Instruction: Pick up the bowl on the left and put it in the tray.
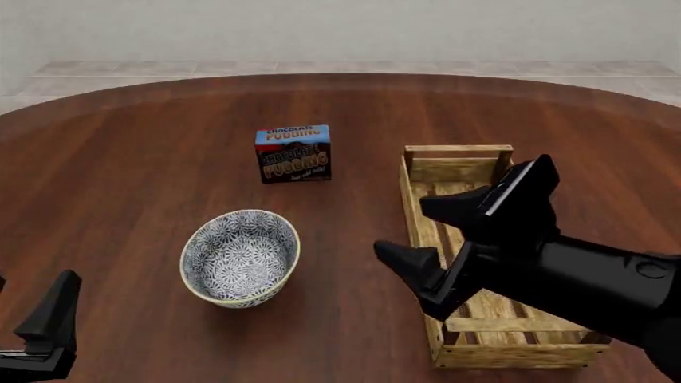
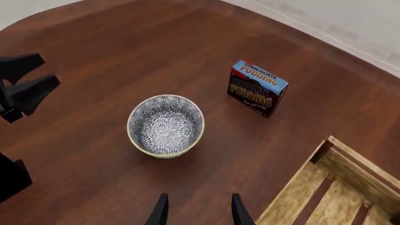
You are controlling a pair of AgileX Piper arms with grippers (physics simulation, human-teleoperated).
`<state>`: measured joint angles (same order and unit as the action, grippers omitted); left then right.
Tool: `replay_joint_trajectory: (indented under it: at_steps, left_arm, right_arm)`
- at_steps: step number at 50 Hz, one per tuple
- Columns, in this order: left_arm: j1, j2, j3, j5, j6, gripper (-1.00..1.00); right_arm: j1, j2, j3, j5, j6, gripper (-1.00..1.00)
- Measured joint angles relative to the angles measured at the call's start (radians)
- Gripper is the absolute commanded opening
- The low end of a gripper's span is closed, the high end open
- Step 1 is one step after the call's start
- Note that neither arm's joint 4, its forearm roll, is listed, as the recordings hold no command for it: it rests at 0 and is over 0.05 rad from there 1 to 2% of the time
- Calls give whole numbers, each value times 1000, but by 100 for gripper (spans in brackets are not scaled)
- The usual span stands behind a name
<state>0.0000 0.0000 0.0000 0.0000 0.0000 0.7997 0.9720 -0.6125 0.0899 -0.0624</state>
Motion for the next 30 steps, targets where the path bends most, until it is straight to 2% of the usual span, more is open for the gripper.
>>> replay_joint_trajectory:
  at_steps: [30]
  left_arm:
    - [0,0,0,0,0,100]
  right_arm:
    - [-13,142,-63,-72,-41,100]
